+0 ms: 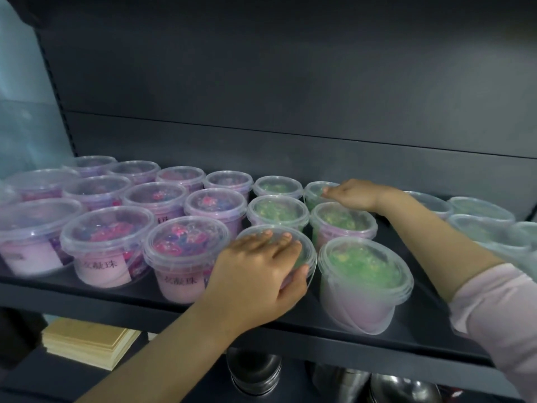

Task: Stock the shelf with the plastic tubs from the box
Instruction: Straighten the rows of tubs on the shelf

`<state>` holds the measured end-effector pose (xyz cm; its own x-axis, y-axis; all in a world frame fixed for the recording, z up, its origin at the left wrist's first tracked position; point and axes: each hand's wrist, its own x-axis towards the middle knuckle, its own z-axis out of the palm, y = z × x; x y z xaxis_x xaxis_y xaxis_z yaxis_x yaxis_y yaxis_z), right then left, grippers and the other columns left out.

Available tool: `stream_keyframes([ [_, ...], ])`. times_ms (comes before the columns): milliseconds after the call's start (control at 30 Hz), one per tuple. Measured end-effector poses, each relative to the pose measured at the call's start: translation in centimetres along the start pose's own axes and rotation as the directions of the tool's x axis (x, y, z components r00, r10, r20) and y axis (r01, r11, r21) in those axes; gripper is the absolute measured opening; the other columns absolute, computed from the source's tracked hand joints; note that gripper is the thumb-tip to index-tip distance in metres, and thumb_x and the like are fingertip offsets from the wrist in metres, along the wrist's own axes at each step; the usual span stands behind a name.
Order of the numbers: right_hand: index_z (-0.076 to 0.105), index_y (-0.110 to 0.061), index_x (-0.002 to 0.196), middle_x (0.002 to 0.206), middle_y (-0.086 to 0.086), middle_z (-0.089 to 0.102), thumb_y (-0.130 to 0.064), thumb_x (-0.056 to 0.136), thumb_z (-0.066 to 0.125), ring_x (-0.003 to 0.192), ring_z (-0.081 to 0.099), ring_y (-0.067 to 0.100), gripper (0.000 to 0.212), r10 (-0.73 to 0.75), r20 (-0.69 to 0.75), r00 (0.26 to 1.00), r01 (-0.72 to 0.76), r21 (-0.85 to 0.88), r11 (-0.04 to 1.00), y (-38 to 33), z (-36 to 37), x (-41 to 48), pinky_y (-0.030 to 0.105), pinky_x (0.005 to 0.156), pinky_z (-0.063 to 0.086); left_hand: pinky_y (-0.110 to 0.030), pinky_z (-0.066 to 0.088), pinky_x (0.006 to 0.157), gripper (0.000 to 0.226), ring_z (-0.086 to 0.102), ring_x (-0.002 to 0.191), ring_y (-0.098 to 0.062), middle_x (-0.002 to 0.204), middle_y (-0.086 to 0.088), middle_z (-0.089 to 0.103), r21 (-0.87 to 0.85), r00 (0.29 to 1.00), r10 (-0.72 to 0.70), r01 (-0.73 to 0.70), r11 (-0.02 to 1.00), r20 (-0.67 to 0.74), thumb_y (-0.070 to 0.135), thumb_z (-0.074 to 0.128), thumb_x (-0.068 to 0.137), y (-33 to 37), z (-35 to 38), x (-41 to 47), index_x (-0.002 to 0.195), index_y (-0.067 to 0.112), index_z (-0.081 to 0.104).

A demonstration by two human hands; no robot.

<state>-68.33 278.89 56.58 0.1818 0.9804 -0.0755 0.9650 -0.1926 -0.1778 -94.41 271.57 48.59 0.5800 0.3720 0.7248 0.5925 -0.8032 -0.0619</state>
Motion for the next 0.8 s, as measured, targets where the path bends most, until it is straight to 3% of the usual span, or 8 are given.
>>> stream_keyframes([
  [67,0.040,-0.028,0.145,0.157,0.003,0.028,-0.062,0.096,0.020,0.144,0.025,0.028,0.063,-0.024,0.021,1.000,0.024,-0.006,1.000,0.0,0.1,-0.6,0.041,0.119,0.017,-0.035,0.057,0.075,0.041,0.070,0.093,-0.020,0.106,-0.002,0.073,-0.002,1.000,-0.006,0.006,1.000,0.001,0.038,0.042,0.093,0.1,0.0,0.1,0.101,0.014,0.074],
  [167,0.039,-0.028,0.145,0.155,-0.002,0.034,-0.060,0.097,0.023,0.142,0.031,0.021,0.061,-0.108,-0.029,0.994,0.111,0.121,0.986,0.0,0.1,-2.1,0.034,0.117,0.021,-0.034,0.057,0.077,0.037,0.070,0.094,-0.020,0.104,-0.002,0.074,-0.003,1.000,-0.015,0.015,1.000,-0.004,0.036,0.046,0.090,0.2,-0.1,0.1,0.100,0.014,0.074],
  [267,0.054,-0.027,0.135,0.146,0.002,0.047,-0.058,0.097,0.023,0.134,0.042,0.021,0.058,-0.152,-0.126,0.980,0.167,0.111,0.980,0.5,0.0,-4.5,0.030,0.108,0.029,-0.033,0.057,0.078,0.036,0.071,0.094,-0.019,0.103,-0.001,0.074,-0.006,1.000,-0.020,0.020,1.000,-0.003,0.035,0.047,0.088,0.4,-0.2,0.1,0.099,0.015,0.075],
  [333,0.064,-0.029,0.124,0.141,-0.001,0.052,-0.061,0.096,0.021,0.128,0.048,0.019,0.060,-0.167,-0.076,0.983,0.175,0.123,0.977,0.9,0.1,-6.0,0.030,0.105,0.033,-0.032,0.057,0.079,0.036,0.071,0.094,-0.018,0.103,0.000,0.074,-0.013,1.000,-0.024,0.024,1.000,-0.004,0.035,0.047,0.088,0.5,-0.2,0.1,0.098,0.015,0.075],
  [500,0.058,-0.028,0.132,0.143,-0.008,0.050,-0.059,0.096,0.027,0.125,0.051,0.014,0.056,-0.157,-0.001,0.988,0.155,0.163,0.974,1.0,0.6,-7.5,0.030,0.106,0.038,-0.033,0.057,0.077,0.033,0.071,0.091,-0.017,0.100,0.001,0.075,-0.016,0.999,-0.027,0.026,1.000,-0.044,0.033,0.049,0.087,0.5,-0.1,0.0,0.096,0.016,0.076],
  [667,0.053,-0.029,0.136,0.147,-0.009,0.044,-0.061,0.095,0.029,0.134,0.041,0.011,0.057,-0.188,-0.077,0.979,0.199,0.178,0.964,0.9,0.9,-9.6,0.026,0.110,0.030,-0.034,0.057,0.071,0.030,0.071,0.085,-0.017,0.093,0.002,0.075,-0.022,0.999,-0.032,0.031,0.999,-0.013,0.033,0.049,0.086,0.7,-0.2,0.1,0.090,0.016,0.075],
  [733,0.062,-0.025,0.125,0.137,-0.007,0.053,-0.071,0.088,0.028,0.128,0.046,0.009,0.068,-0.228,-0.165,0.960,0.257,0.183,0.949,1.2,1.1,-11.8,0.024,0.107,0.031,-0.034,0.057,0.070,0.031,0.071,0.082,-0.017,0.090,0.002,0.074,-0.032,0.999,-0.044,0.045,0.998,0.025,0.034,0.048,0.086,0.8,-0.4,0.1,0.090,0.017,0.074],
  [800,0.064,-0.034,0.117,0.129,-0.014,0.056,-0.083,0.076,0.027,0.123,0.048,0.005,0.074,-0.283,-0.188,0.940,0.307,0.115,0.945,1.7,1.3,-14.4,0.029,0.110,0.033,-0.034,0.057,0.067,0.032,0.070,0.080,-0.017,0.087,0.002,0.074,-0.032,0.997,-0.056,0.057,0.998,0.054,0.034,0.047,0.086,0.7,-0.5,0.3,0.089,0.016,0.073],
])
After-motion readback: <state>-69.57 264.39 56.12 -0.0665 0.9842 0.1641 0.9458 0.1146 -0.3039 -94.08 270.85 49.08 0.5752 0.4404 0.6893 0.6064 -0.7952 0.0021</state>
